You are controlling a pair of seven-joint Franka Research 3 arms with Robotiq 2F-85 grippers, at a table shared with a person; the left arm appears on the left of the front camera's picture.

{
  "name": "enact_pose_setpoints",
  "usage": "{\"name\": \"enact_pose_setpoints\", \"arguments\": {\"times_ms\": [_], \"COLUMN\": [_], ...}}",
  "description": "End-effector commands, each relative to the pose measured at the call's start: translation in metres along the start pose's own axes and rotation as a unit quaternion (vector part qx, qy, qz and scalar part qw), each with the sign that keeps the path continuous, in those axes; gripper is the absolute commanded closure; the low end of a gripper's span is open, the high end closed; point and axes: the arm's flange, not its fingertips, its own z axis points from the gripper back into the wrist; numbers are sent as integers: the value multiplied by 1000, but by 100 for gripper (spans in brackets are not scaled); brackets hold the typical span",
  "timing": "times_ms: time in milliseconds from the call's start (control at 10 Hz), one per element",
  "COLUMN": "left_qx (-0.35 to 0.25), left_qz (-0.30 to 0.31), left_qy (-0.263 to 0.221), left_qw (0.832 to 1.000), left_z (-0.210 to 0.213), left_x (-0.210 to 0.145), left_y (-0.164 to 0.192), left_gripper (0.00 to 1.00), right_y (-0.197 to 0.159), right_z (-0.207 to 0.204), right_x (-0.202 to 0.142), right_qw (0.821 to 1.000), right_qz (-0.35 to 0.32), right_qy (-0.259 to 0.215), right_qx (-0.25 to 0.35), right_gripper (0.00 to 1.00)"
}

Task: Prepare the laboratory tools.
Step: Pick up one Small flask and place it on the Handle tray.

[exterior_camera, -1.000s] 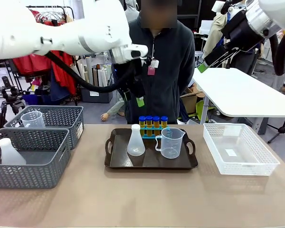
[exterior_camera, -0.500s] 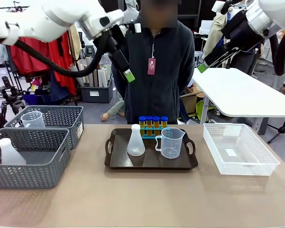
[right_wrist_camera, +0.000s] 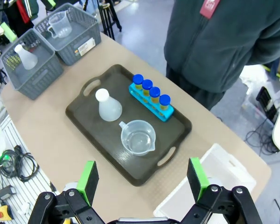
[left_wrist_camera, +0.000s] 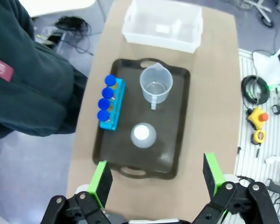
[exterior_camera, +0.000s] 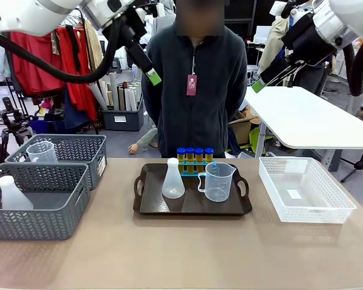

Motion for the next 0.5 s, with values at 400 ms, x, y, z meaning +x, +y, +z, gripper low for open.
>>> {"name": "enact_pose_setpoints", "arguments": {"times_ms": [400], "left_qx": [-2], "left_qz": [-44], "left_qy": [-15], "left_qw": [999], "left_z": [8], "left_x": [-21], "left_y": [26], "left_gripper": [0], "right_y": [0], "right_z": [1], "right_x": [0], "right_qw": [1000], "right_qz": [0], "right_qy": [-2], "right_qx": [3], "right_gripper": [0]}}
